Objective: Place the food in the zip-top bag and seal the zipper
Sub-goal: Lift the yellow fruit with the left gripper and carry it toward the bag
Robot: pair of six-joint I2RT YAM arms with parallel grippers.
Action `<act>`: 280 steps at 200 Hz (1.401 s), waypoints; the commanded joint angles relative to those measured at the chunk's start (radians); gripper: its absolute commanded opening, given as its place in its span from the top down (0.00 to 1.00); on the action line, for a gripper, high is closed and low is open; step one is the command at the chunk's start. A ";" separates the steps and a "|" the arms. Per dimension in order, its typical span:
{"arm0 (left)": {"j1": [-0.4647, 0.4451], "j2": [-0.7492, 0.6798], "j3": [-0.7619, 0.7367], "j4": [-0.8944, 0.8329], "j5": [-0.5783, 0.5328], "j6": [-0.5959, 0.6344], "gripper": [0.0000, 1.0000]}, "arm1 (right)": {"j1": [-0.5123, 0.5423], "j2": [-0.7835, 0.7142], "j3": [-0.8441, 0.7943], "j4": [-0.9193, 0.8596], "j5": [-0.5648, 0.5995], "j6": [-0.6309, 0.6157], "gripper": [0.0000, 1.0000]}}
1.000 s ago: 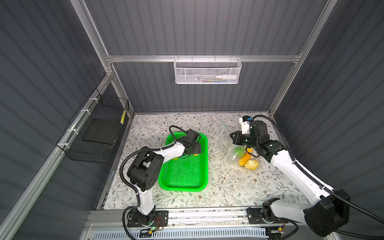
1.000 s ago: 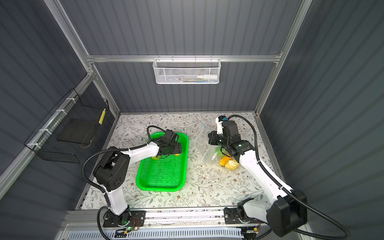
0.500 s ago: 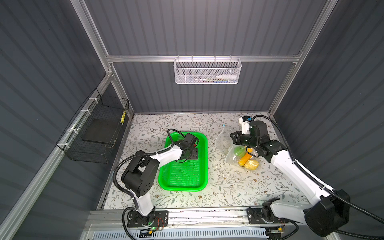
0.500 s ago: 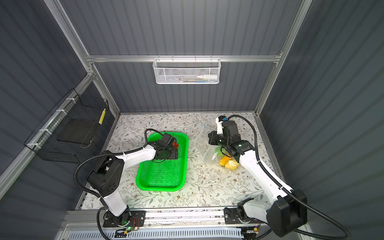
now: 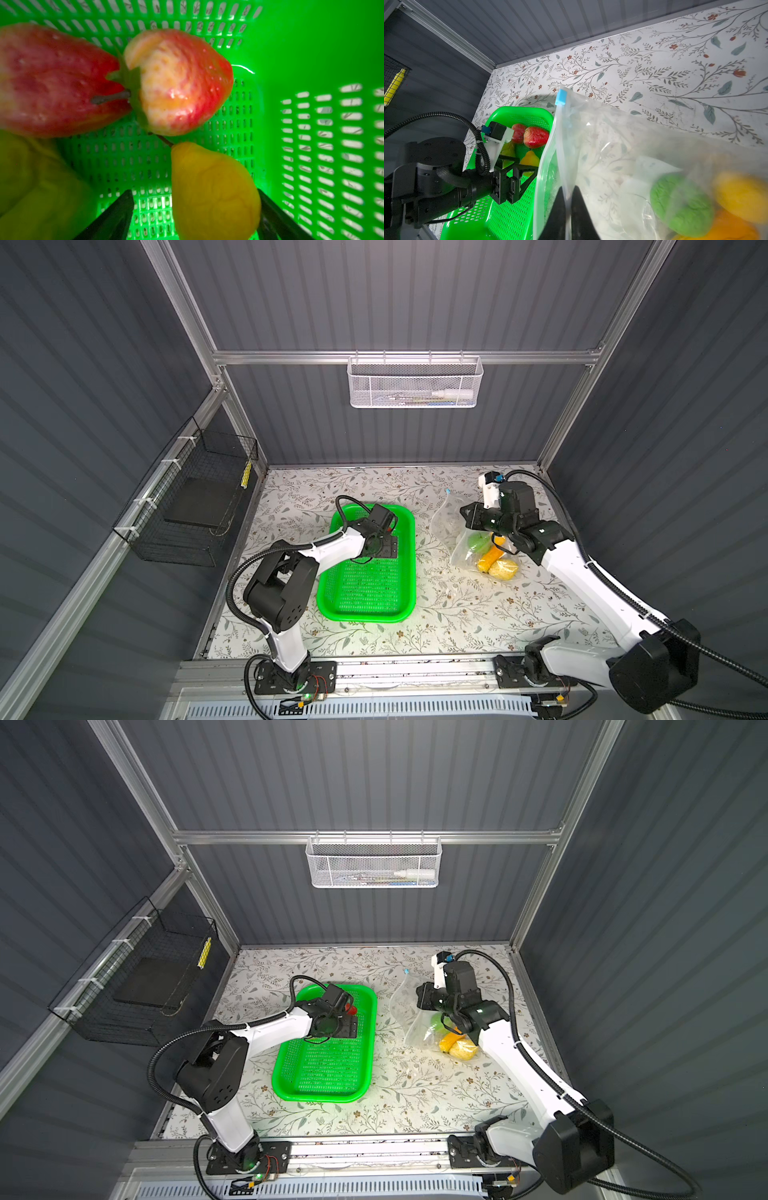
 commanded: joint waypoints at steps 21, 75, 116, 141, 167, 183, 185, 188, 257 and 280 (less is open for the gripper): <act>0.006 0.044 0.036 0.008 0.034 0.014 0.18 | 0.004 -0.005 0.032 -0.010 0.001 -0.005 0.89; 0.006 0.071 0.041 0.034 0.017 0.004 0.21 | 0.004 -0.010 0.033 -0.013 0.006 -0.010 0.89; 0.005 0.102 0.060 0.053 0.012 0.003 0.20 | 0.004 -0.012 0.033 -0.018 0.010 -0.014 0.89; 0.007 0.109 0.058 0.066 0.012 0.001 0.25 | 0.004 -0.017 0.029 -0.019 0.016 -0.015 0.89; 0.007 0.091 0.042 0.082 0.006 0.001 0.38 | 0.004 -0.018 0.026 -0.022 0.019 -0.017 0.89; 0.007 0.075 0.032 0.083 0.003 0.001 0.41 | 0.004 -0.018 0.026 -0.022 0.017 -0.017 0.89; 0.008 0.074 0.032 0.082 0.002 0.001 0.42 | 0.004 -0.018 0.026 -0.022 0.018 -0.016 0.89; 0.007 0.070 0.030 0.083 0.002 0.002 0.44 | 0.004 -0.018 0.025 -0.022 0.018 -0.015 0.89; 0.007 -0.060 -0.018 0.016 0.002 0.001 0.48 | 0.004 -0.021 0.022 -0.018 0.011 -0.008 0.89; 0.007 -0.149 -0.037 -0.011 0.027 -0.003 0.47 | 0.004 -0.022 0.021 -0.013 0.008 -0.003 0.89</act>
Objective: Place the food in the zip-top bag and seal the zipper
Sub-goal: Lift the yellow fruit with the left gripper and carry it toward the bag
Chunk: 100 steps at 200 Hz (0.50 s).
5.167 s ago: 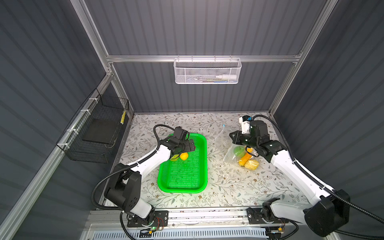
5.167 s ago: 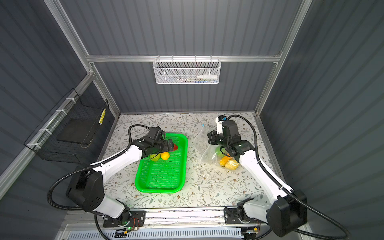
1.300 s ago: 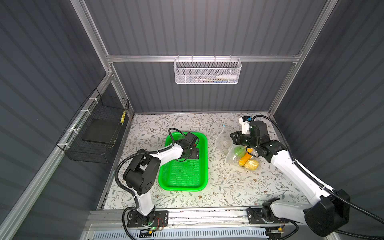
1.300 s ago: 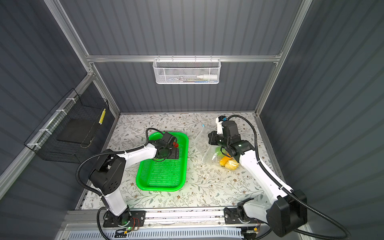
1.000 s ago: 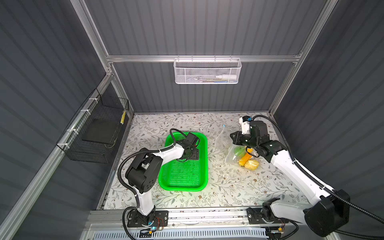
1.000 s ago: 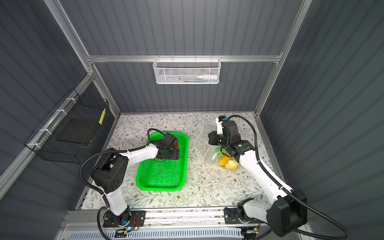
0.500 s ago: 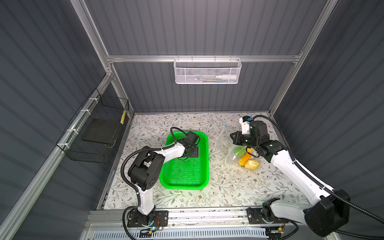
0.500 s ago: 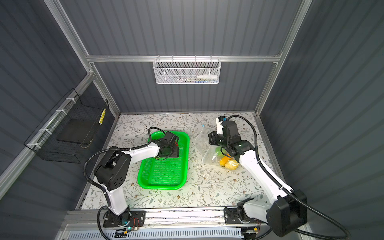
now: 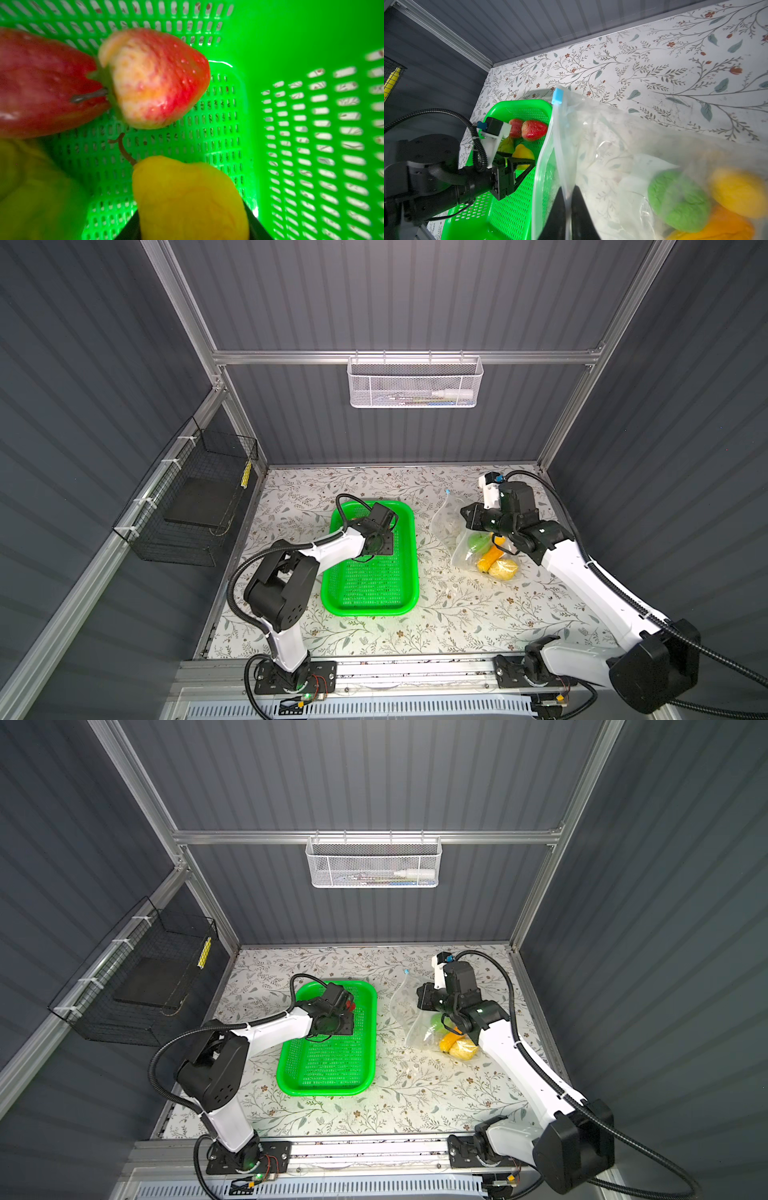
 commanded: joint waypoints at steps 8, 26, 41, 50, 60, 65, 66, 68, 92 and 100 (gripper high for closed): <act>0.004 -0.131 -0.021 -0.054 0.040 -0.002 0.46 | 0.004 -0.019 0.021 0.004 -0.003 0.000 0.89; 0.004 -0.204 -0.021 -0.033 0.088 0.006 0.46 | 0.004 -0.015 0.022 0.011 -0.013 0.004 0.89; 0.003 -0.252 -0.020 0.014 0.139 0.012 0.46 | 0.004 -0.012 0.023 0.018 -0.021 0.010 0.89; 0.003 -0.273 -0.019 0.059 0.185 0.016 0.45 | 0.004 -0.012 0.023 0.020 -0.025 0.013 0.90; 0.003 -0.289 -0.012 0.105 0.242 0.019 0.45 | 0.004 -0.013 0.023 0.020 -0.027 0.013 0.90; 0.003 -0.293 -0.008 0.130 0.272 0.020 0.45 | 0.004 -0.013 0.025 0.020 -0.029 0.013 0.90; 0.003 -0.294 -0.007 0.137 0.279 0.021 0.45 | 0.004 -0.014 0.025 0.020 -0.029 0.013 0.90; 0.004 -0.295 -0.004 0.146 0.292 0.021 0.45 | 0.004 -0.014 0.024 0.020 -0.029 0.013 0.89; -0.006 -0.298 0.008 0.286 0.443 0.019 0.45 | 0.004 -0.019 0.020 0.021 -0.026 0.014 0.89; -0.013 -0.292 0.012 0.332 0.492 0.020 0.45 | 0.004 -0.019 0.019 0.024 -0.027 0.015 0.89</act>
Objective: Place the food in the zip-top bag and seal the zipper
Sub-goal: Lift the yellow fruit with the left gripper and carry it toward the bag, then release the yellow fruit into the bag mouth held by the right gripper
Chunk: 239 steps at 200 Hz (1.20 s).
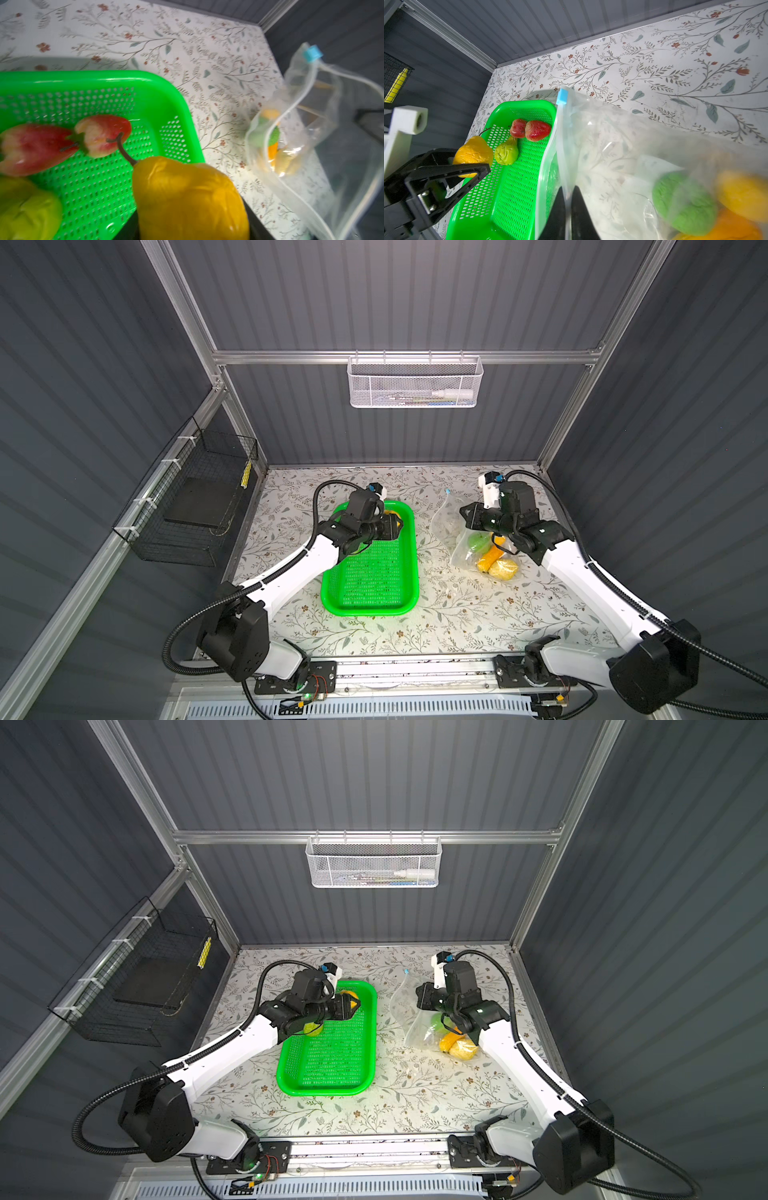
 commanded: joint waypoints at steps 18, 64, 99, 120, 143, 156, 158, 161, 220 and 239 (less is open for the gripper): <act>-0.041 0.024 0.052 0.219 0.260 0.038 0.45 | 0.004 -0.020 0.017 0.017 -0.015 0.013 0.89; -0.106 0.141 0.150 0.217 0.360 0.090 0.45 | 0.004 -0.028 0.011 0.028 -0.023 0.014 0.89; -0.116 0.222 0.201 0.204 0.378 0.085 0.45 | 0.004 -0.041 0.001 0.046 -0.031 0.017 0.89; -0.127 0.275 0.237 0.190 0.379 0.088 0.44 | 0.004 -0.044 -0.003 0.054 -0.039 0.015 0.89; -0.138 0.330 0.282 0.139 0.361 0.098 0.45 | 0.004 -0.046 -0.001 0.058 -0.051 0.008 0.89; -0.140 0.351 0.298 0.111 0.340 0.102 0.45 | 0.004 -0.047 -0.003 0.062 -0.061 -0.001 0.89; -0.140 0.353 0.301 0.106 0.336 0.103 0.45 | 0.004 -0.047 -0.003 0.063 -0.063 -0.001 0.89; -0.140 0.358 0.302 0.098 0.331 0.103 0.45 | 0.004 -0.047 -0.003 0.064 -0.065 -0.004 0.89; -0.141 0.438 0.424 -0.125 0.125 0.110 0.41 | 0.008 -0.035 -0.004 0.084 -0.105 -0.015 0.89; -0.142 0.447 0.431 -0.148 0.116 0.110 0.39 | 0.009 -0.034 -0.006 0.083 -0.107 -0.019 0.89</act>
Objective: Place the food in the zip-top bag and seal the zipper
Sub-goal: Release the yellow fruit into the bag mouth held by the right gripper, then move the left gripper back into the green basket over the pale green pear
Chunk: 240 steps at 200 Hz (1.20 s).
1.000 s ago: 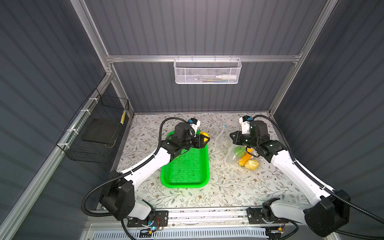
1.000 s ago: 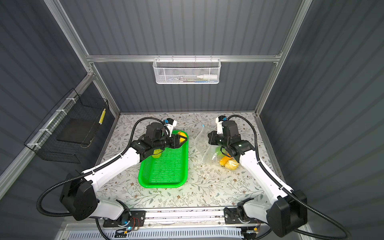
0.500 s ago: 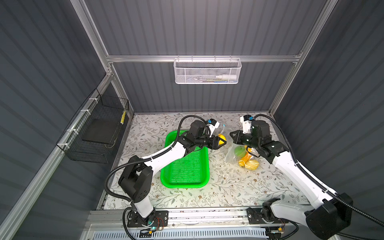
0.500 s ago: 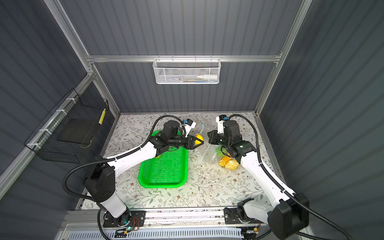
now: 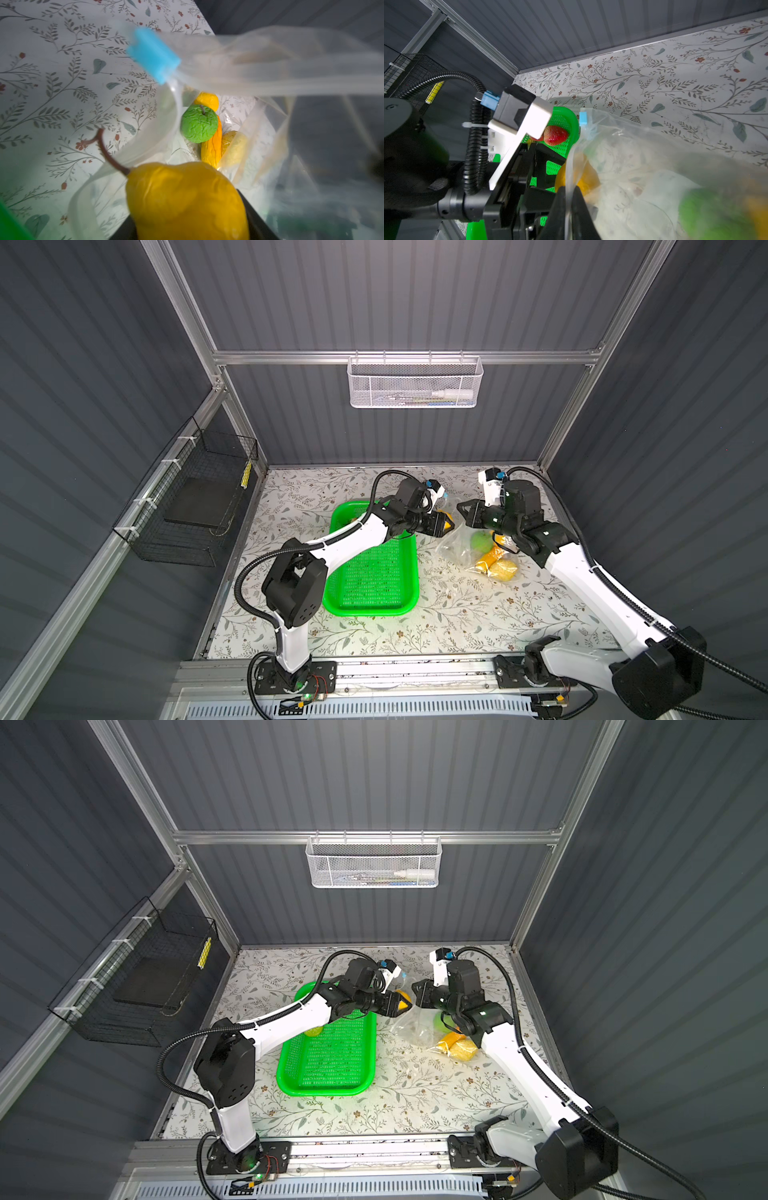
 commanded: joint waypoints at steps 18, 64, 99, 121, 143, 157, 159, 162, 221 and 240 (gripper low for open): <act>-0.003 0.019 0.031 -0.108 -0.069 0.021 0.37 | 0.009 -0.004 -0.006 0.024 -0.025 -0.020 0.89; -0.003 0.007 0.030 -0.112 -0.072 0.020 0.25 | 0.011 0.000 -0.006 0.020 -0.022 -0.020 0.89; -0.002 -0.023 0.012 -0.105 -0.077 0.008 0.19 | 0.011 -0.004 -0.006 0.014 -0.010 -0.019 0.89; 0.000 -0.064 -0.015 -0.076 -0.093 -0.004 0.16 | 0.011 -0.005 -0.008 0.008 0.002 -0.018 0.89; 0.011 -0.121 -0.056 -0.034 -0.109 -0.018 0.12 | 0.011 -0.007 -0.009 0.002 0.013 -0.014 0.89; 0.030 -0.165 -0.097 0.005 -0.106 -0.041 0.10 | 0.011 -0.009 -0.011 -0.001 0.023 -0.012 0.89; 0.034 -0.173 -0.114 0.011 -0.105 -0.045 0.10 | 0.011 -0.009 -0.011 -0.001 0.025 -0.011 0.89; 0.040 -0.183 -0.128 0.021 -0.101 -0.049 0.10 | 0.011 -0.010 -0.011 -0.002 0.027 -0.011 0.89; 0.206 -0.364 -0.306 0.081 -0.109 -0.091 0.06 | 0.011 -0.015 -0.012 -0.005 0.043 -0.008 0.89; 0.231 -0.387 -0.308 -0.004 -0.207 -0.052 0.01 | 0.011 -0.011 -0.011 -0.004 0.043 -0.006 0.89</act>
